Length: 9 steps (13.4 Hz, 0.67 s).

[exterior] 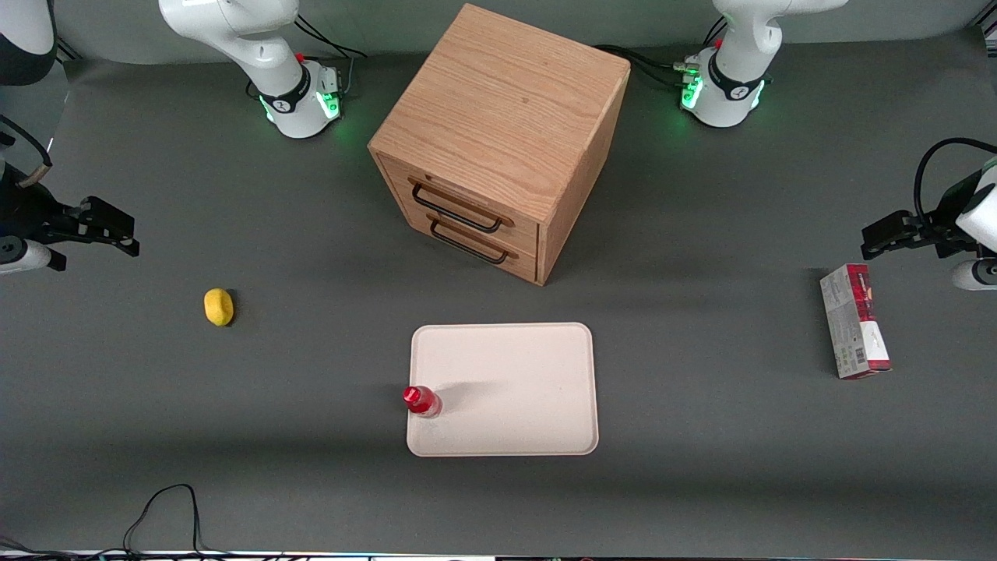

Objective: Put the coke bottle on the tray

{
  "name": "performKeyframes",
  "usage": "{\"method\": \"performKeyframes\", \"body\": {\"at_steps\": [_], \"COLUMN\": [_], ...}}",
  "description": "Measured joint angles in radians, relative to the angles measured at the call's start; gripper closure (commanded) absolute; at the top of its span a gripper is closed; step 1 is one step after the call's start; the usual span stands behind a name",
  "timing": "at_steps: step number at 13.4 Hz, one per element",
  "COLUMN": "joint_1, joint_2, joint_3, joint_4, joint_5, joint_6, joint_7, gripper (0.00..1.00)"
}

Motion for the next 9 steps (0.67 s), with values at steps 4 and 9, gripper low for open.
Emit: {"method": "performKeyframes", "body": {"at_steps": [4, 9], "joint_1": [-0.011, -0.017], "joint_2": [-0.02, -0.026], "joint_3": [0.0, -0.031], "joint_4": [-0.046, -0.047], "joint_5": [0.0, 0.0], "joint_6": [0.009, 0.009], "joint_7": [0.0, 0.01], "gripper": [0.0, 0.0]}}
